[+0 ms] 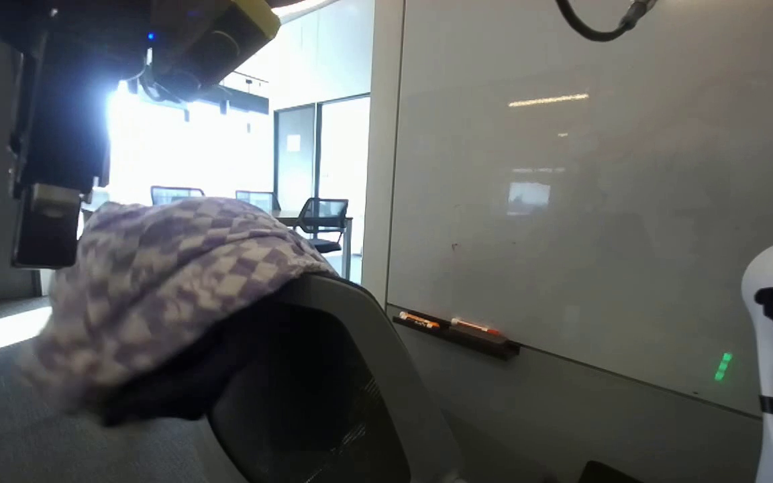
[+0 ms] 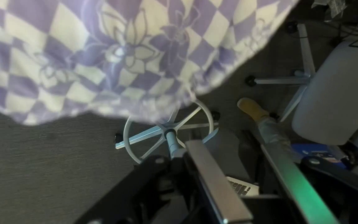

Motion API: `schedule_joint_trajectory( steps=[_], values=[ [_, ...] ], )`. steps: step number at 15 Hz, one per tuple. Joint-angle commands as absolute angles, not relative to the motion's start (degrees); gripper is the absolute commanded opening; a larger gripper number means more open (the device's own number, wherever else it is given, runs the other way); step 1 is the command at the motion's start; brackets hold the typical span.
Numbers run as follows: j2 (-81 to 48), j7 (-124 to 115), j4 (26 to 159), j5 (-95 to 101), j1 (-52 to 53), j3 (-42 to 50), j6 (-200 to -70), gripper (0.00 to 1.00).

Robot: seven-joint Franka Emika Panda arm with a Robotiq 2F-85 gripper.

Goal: Put the clothing on the chair's backrest

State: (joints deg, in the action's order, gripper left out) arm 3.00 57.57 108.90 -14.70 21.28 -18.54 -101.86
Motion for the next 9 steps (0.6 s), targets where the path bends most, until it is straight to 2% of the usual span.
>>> schedule_joint_trajectory(
  steps=[1,4,5,9],
  values=[
    [-0.63,56.55,104.29,-16.43,21.61,-19.70,-99.28,0.70],
    [-1.94,48.97,103.34,-12.59,22.34,-21.25,-99.47,0.94],
    [-2.22,45.40,103.22,-9.75,22.77,-21.81,-99.54,0.99],
    [-0.65,33.49,103.63,-2.53,23.59,-23.04,-98.98,1.00]
  ],
)
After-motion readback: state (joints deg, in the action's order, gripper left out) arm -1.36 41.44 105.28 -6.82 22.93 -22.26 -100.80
